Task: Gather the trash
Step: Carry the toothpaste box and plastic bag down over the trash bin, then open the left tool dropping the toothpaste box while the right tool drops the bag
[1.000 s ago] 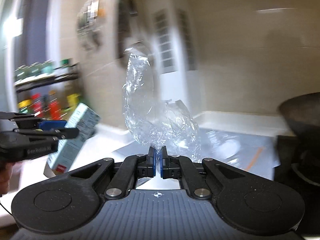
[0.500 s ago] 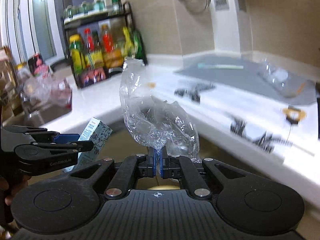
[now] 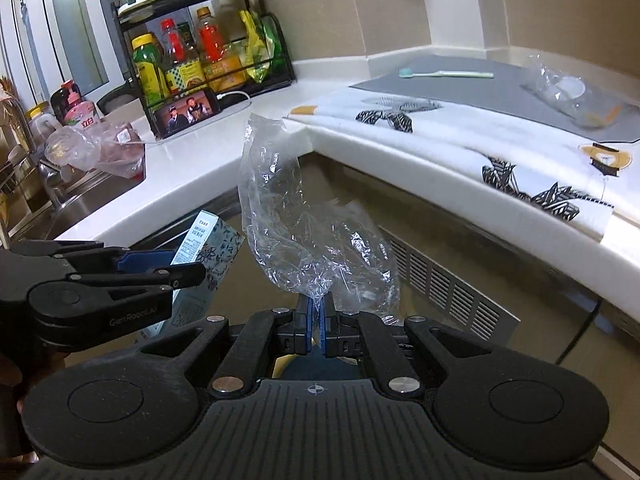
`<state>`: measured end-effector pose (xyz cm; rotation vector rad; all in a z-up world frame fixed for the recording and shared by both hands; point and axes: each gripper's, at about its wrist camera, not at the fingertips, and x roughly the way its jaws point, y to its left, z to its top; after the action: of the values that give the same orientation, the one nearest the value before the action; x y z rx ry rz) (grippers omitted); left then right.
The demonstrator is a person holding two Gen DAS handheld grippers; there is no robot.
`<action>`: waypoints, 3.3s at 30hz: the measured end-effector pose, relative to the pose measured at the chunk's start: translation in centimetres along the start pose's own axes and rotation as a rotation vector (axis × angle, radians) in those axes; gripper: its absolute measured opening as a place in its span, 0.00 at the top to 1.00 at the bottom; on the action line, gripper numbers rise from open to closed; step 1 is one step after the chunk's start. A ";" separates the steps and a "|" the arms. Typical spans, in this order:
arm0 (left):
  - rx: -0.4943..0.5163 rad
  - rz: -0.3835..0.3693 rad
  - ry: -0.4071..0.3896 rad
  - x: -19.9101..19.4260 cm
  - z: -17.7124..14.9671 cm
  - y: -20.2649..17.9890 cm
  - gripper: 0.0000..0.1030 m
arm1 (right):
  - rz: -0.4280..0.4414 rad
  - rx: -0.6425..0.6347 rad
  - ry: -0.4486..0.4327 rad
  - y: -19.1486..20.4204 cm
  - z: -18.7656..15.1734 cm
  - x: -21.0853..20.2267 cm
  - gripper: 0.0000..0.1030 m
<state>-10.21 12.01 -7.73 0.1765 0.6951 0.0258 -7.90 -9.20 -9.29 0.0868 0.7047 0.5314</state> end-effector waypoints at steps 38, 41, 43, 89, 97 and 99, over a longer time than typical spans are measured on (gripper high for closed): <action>-0.035 -0.054 0.129 5.2 -0.7 -0.6 0.71 | -0.006 0.008 0.213 -1.3 -1.2 5.2 0.96; -0.033 -0.059 0.139 6.1 -0.9 -0.9 0.71 | -0.014 0.009 0.235 -1.5 -1.5 6.1 0.96; -0.029 -0.062 0.149 6.9 -0.9 -1.0 0.71 | -0.021 0.009 0.253 -1.8 -1.7 6.9 0.96; 0.019 -0.086 0.450 20.5 -6.6 -1.7 0.00 | -0.165 0.074 0.532 -5.5 -6.5 18.7 0.47; -0.065 -0.063 0.347 14.3 -4.9 2.7 0.00 | -0.154 0.029 0.401 -4.7 -4.0 13.4 0.28; -0.083 -0.049 0.322 12.7 -4.5 3.2 0.00 | -0.145 0.032 0.371 -4.6 -3.5 12.1 0.27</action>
<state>-3.21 16.92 -18.70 0.0761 1.0171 0.0365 -0.45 -7.51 -20.31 -0.0349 1.0727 0.3997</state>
